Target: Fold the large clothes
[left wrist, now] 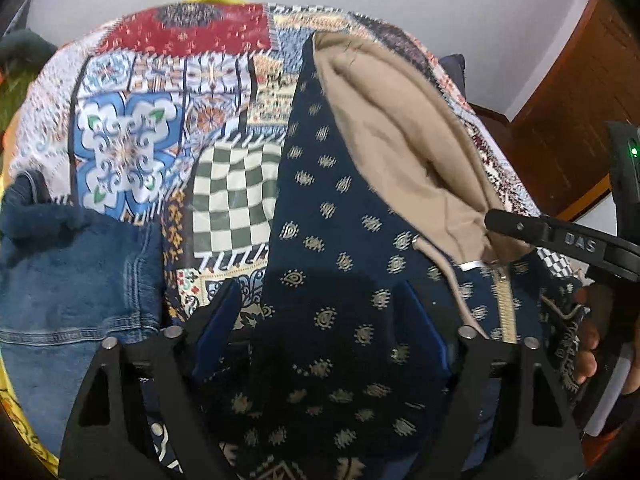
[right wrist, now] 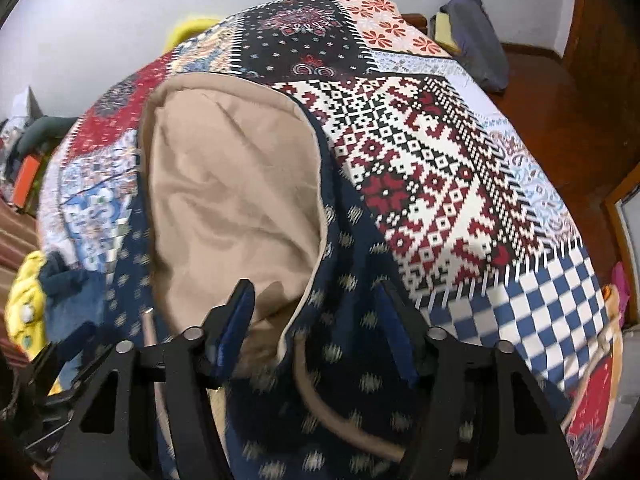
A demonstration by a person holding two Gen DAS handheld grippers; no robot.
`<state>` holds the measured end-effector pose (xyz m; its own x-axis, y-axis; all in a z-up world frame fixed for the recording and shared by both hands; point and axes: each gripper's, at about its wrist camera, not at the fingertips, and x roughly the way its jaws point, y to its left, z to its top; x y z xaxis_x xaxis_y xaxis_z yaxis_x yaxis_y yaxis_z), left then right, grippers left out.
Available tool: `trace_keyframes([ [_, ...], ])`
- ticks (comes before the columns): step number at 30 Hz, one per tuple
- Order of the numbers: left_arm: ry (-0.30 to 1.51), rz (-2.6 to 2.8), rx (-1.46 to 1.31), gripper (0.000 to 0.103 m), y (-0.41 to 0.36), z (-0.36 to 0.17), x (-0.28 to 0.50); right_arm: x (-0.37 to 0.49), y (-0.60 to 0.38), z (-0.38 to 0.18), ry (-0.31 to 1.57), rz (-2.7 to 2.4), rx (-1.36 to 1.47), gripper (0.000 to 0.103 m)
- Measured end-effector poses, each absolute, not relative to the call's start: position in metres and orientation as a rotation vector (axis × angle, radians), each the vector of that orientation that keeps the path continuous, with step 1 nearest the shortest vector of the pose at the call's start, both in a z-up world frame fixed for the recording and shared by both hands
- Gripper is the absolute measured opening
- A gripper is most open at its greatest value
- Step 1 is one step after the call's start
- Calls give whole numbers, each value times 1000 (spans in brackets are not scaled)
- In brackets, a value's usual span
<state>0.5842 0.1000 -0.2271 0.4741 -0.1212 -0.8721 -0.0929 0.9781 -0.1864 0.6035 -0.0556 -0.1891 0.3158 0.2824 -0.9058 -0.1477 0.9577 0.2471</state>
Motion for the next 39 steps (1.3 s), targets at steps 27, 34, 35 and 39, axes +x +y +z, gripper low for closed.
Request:
trace_keyframes([
  [27,977,-140,42,14,57,-158,459,432,-89,-81,963,540,5,5],
  [34,1088,-137,137,23,46,-190,417,405,-104,-122,1003,439,-104,6],
  [35,1094,-138,143,28,45,-192,412,404,-107,-129,1010,417,-120,7],
  [39,1056,-143,145,48,42,-181,394,400,-113,-142,1071,360,-159,36],
])
